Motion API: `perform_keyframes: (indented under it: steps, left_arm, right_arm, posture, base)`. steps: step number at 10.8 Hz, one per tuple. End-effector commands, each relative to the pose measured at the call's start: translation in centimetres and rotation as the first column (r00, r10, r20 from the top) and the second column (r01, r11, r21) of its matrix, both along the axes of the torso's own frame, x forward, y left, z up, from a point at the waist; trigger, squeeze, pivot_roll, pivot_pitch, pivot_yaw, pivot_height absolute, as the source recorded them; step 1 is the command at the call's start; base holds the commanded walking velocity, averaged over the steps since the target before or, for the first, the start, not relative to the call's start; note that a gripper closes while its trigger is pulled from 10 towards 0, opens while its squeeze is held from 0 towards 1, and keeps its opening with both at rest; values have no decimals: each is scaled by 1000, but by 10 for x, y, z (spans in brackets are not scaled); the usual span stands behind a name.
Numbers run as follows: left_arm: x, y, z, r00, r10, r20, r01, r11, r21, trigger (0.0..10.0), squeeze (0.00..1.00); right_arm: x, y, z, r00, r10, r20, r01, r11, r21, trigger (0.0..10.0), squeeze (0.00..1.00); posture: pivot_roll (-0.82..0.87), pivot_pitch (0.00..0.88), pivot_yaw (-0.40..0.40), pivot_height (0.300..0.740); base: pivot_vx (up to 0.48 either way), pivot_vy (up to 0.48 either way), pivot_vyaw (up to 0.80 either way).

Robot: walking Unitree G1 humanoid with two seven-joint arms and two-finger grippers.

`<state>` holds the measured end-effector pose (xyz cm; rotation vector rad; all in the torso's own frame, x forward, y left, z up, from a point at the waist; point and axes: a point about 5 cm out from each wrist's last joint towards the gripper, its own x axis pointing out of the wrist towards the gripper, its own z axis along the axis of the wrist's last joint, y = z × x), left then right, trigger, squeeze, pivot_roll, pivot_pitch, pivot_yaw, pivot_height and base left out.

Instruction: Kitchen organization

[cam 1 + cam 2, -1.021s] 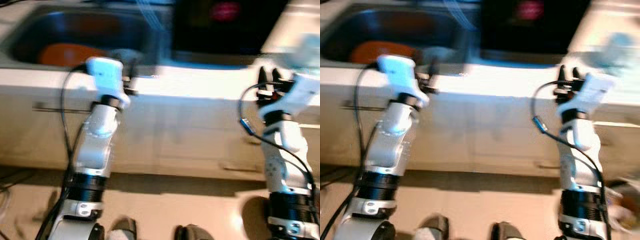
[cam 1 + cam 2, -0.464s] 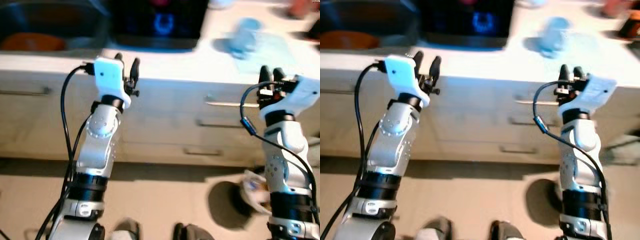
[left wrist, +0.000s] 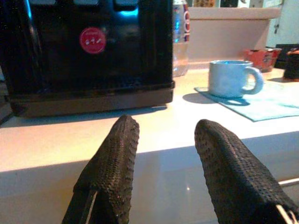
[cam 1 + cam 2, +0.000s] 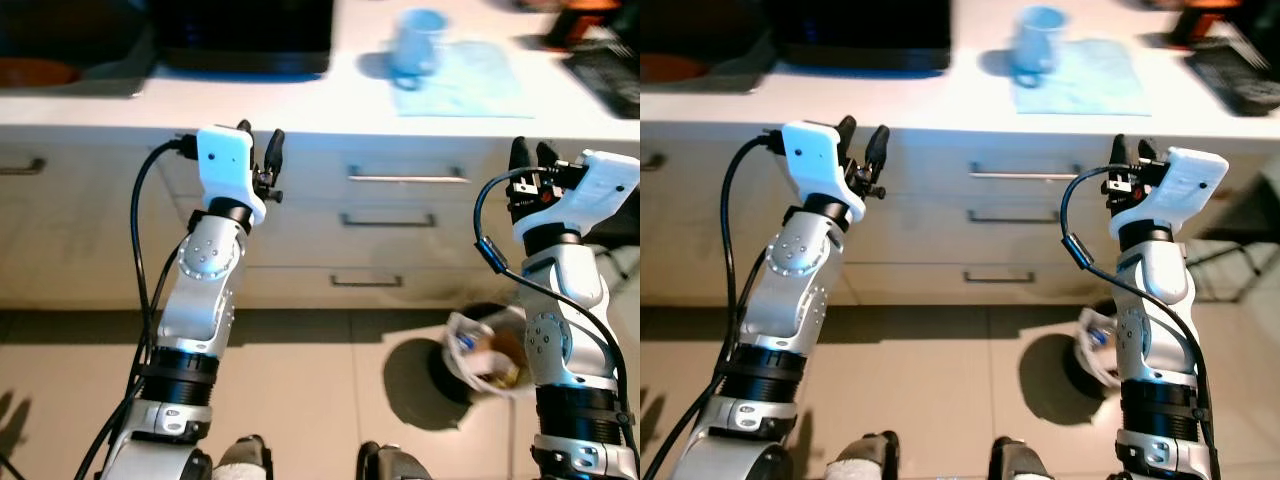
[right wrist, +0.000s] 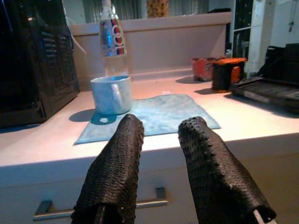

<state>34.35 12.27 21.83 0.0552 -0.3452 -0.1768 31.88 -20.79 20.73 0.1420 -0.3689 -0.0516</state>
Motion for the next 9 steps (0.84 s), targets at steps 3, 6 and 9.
perform_keyframes:
  steps: [3, 6, 9]
  left_arm:
    - [1, 2, -11, 998, 5, -58, -5, 1000, 9, 10000, 0]
    - [1, 0, -35, 991, 5, -132, -3, 1000, 12, 10000, 0]
    - [-7, 19, -113, 925, 75, -373, -55, 996, 66, 10000, 0]
  right_arm:
    - [2, 1, -3, 1000, 2, -12, -2, 1000, 1, 10000, 0]
    - [3, 0, -18, 998, -1, -62, 0, 1000, -6, 10000, 0]
    - [-5, -15, -112, 913, -11, -407, 23, 999, 23, 10000, 0]
  posture:
    - [105, 181, -7, 740]
    - [101, 183, -8, 740]
    - [97, 186, -8, 740]
  base:
    - [0, 0, 0]
    - [0, 0, 0]
    - [0, 0, 0]
